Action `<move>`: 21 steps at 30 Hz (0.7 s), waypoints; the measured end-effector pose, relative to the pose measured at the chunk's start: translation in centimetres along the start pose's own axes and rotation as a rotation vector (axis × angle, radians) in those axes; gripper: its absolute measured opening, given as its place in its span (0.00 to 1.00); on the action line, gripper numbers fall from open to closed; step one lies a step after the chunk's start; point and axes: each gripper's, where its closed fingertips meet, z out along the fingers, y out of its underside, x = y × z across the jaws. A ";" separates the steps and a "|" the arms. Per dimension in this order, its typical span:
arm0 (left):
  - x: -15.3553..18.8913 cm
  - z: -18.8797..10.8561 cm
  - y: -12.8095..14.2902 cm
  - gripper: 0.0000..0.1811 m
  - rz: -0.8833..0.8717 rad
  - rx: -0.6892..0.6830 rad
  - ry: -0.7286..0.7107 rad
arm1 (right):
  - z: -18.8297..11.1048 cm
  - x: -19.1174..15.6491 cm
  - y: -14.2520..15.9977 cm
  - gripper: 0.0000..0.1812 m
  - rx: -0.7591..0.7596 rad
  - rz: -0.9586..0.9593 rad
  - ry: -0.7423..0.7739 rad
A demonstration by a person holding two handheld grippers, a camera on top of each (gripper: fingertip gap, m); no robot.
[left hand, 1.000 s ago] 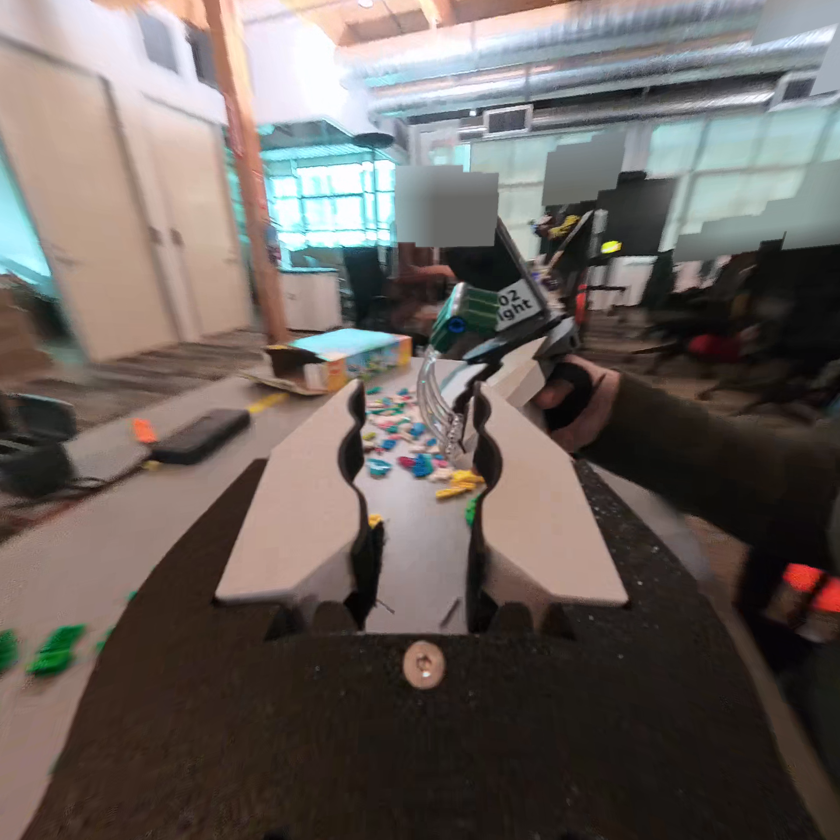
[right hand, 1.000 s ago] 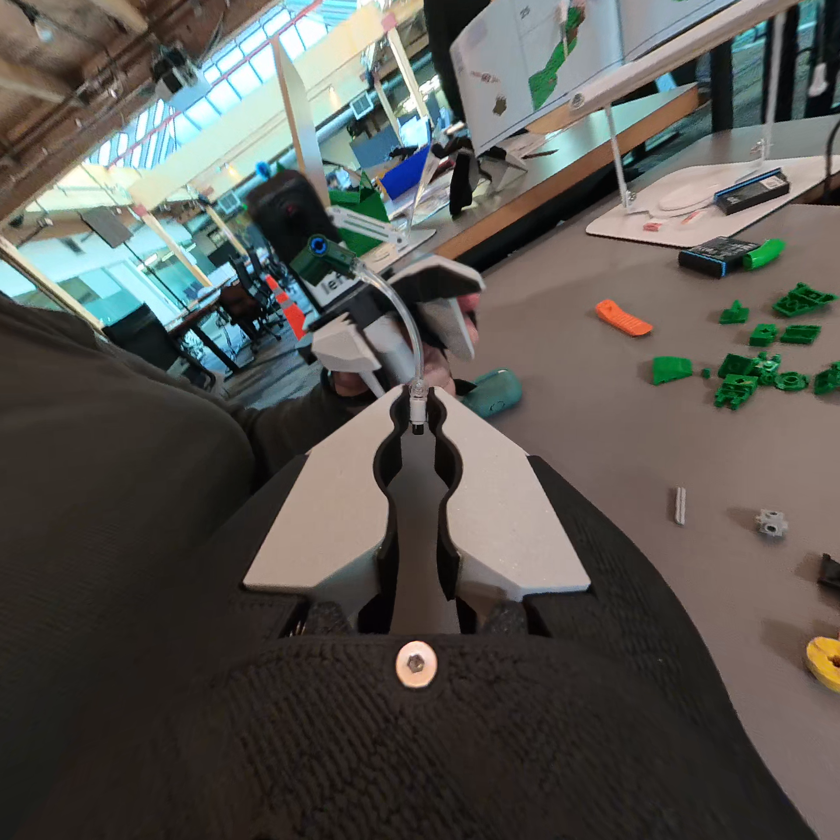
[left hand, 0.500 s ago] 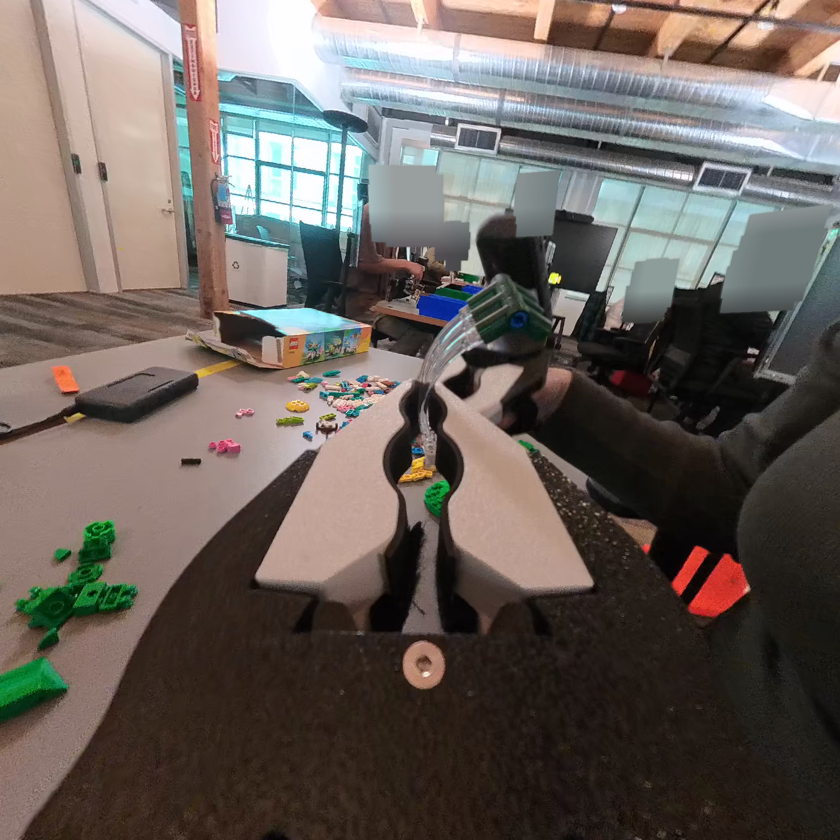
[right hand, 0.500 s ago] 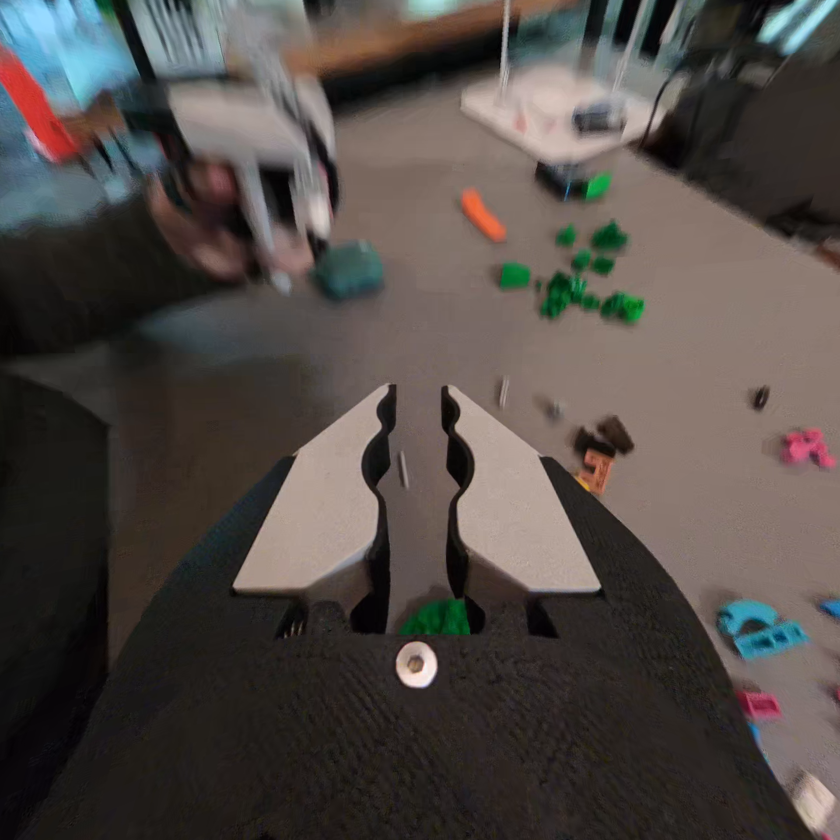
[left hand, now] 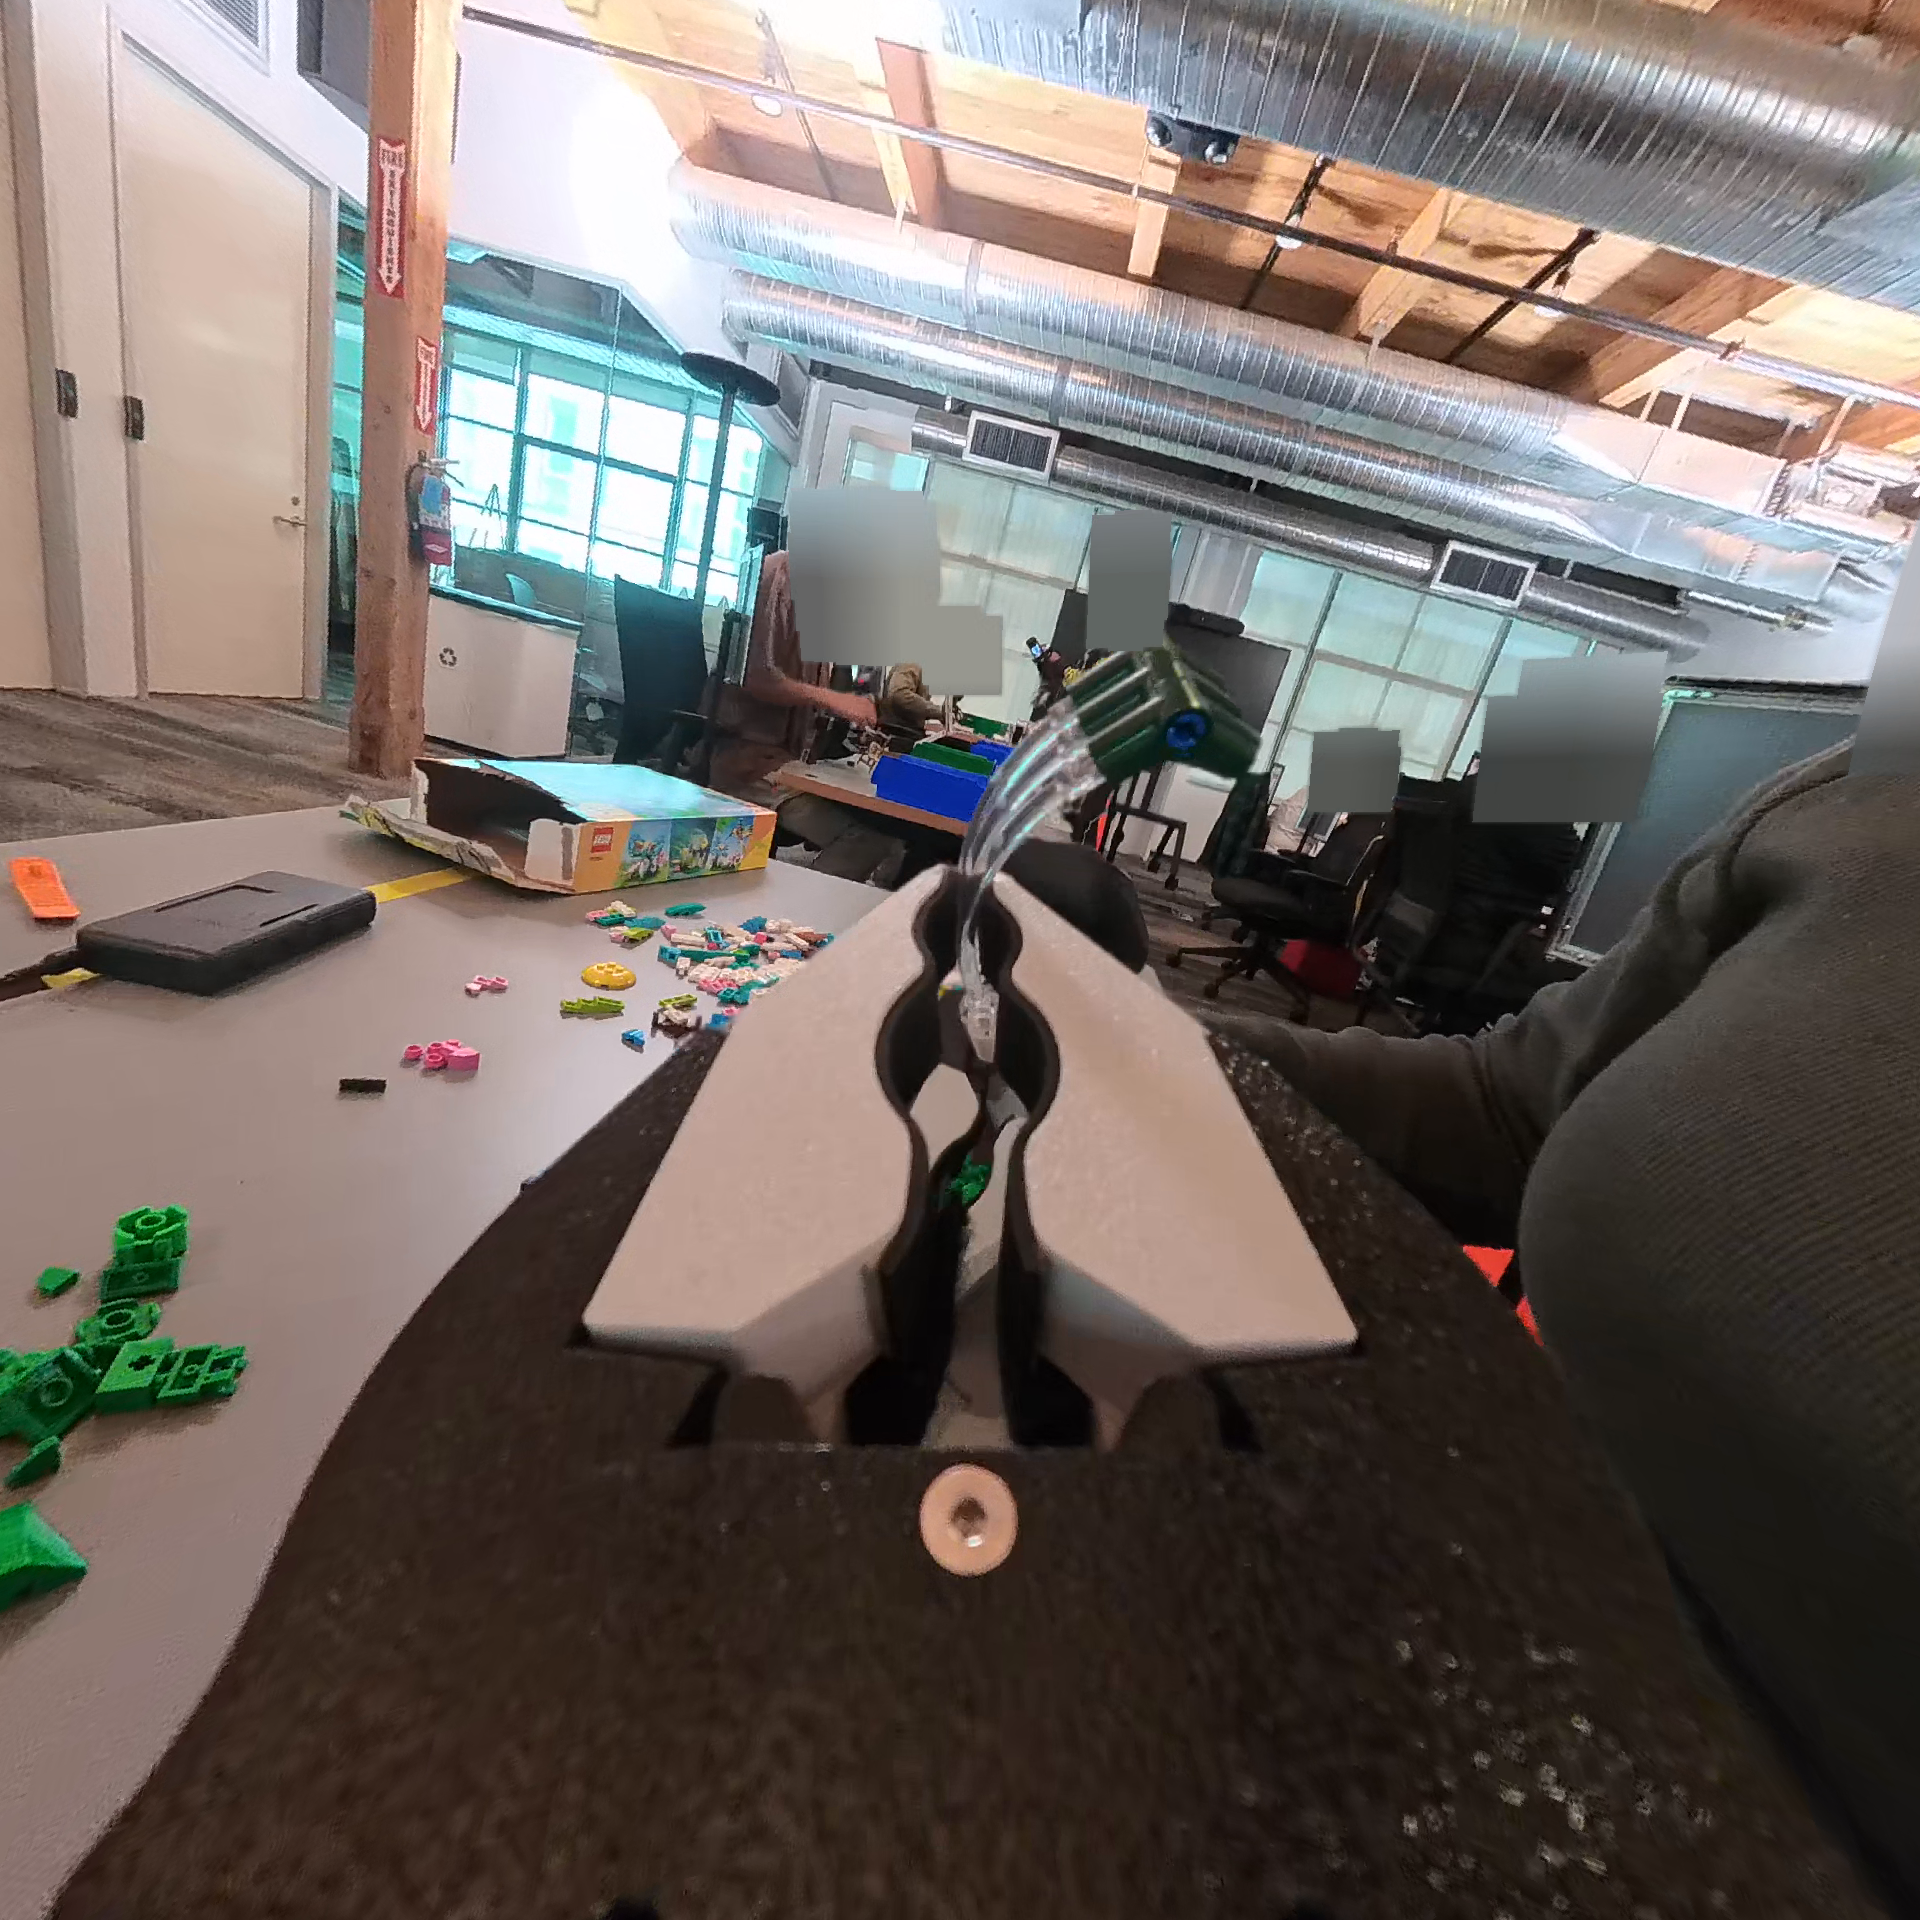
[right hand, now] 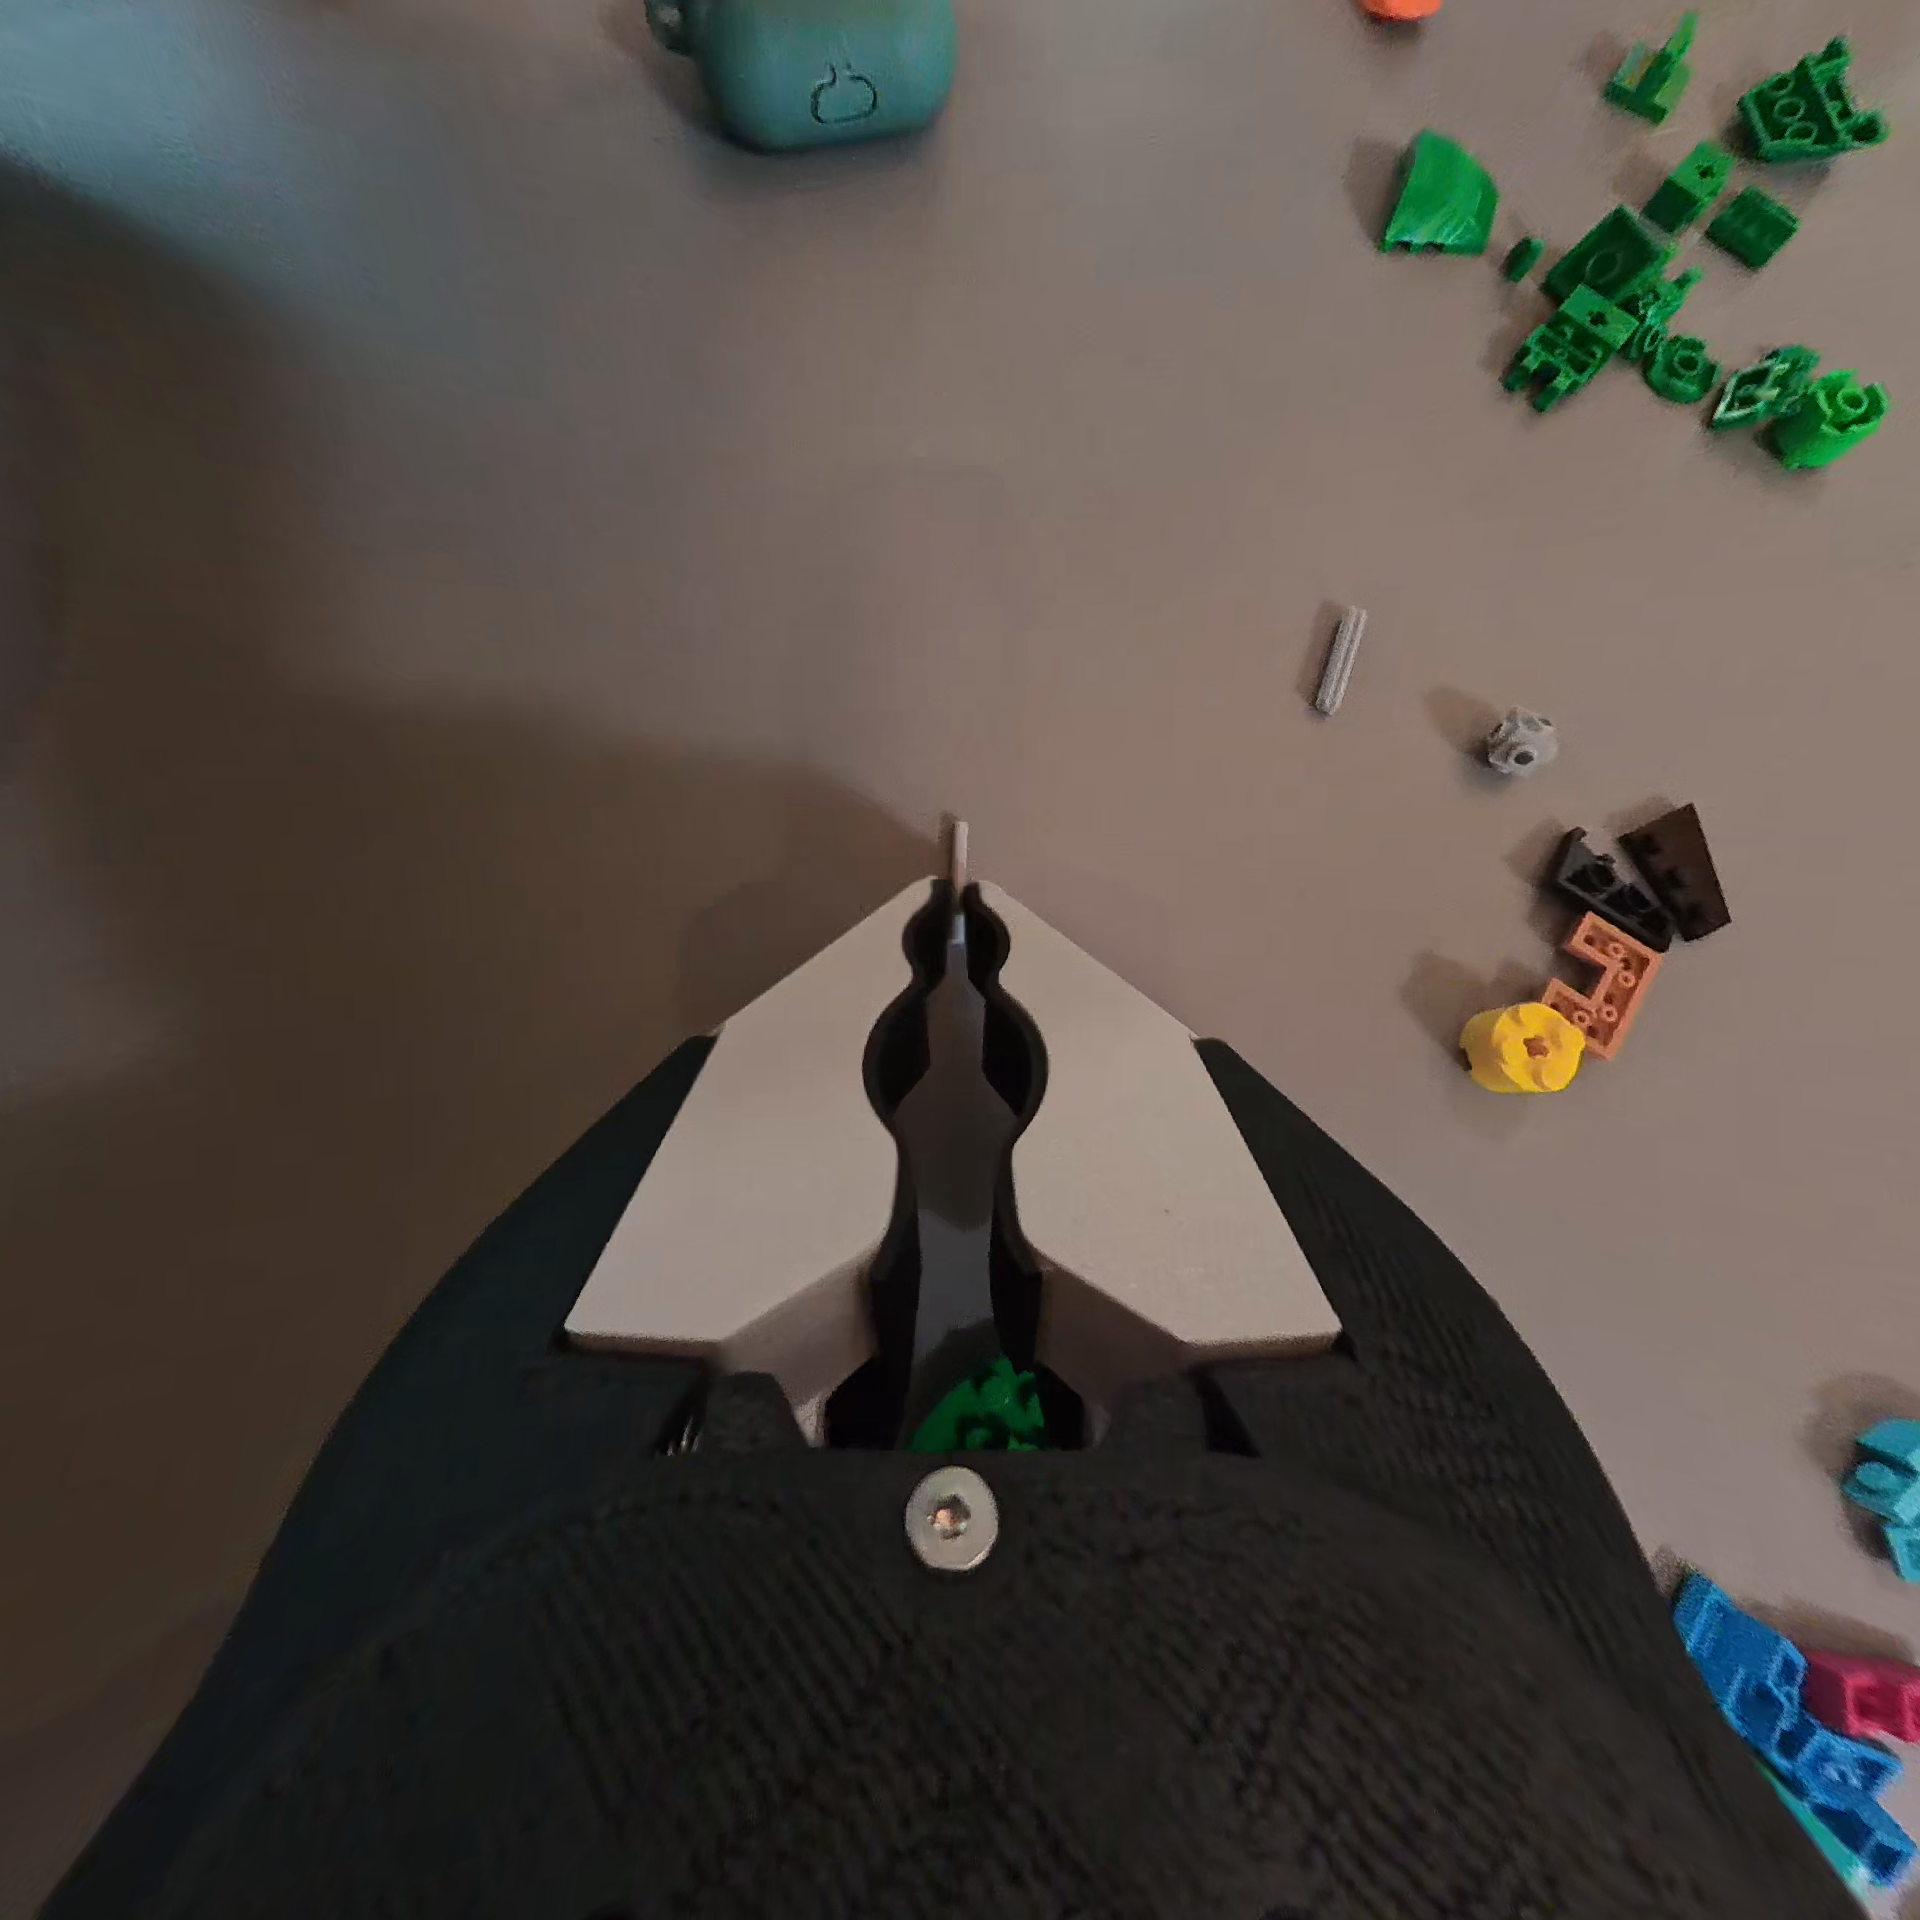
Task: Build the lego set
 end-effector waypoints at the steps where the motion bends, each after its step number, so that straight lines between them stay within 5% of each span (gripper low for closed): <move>1: 0.1 -0.1 -0.3 0.00 -0.004 0.018 0.001 | 0.0 -0.1 0.0 0.01 -0.023 -0.024 0.010; 3: 0.5 -0.3 -1.4 0.00 -0.010 0.067 -0.001 | -0.9 -0.8 -2.0 0.00 -0.005 -0.145 0.060; 7: 3.3 -1.2 -5.0 0.00 -0.003 0.232 -0.011 | -7.5 -1.5 -12.1 0.00 0.225 -0.450 0.337; 12: 8.5 -1.2 -7.8 0.00 0.278 0.306 -0.043 | -15.5 -4.2 -21.4 0.00 0.276 -1.082 0.722; 21: 11.7 -2.1 -10.6 0.00 0.451 0.375 -0.103 | -17.9 -9.6 -26.1 0.00 0.104 -1.869 0.925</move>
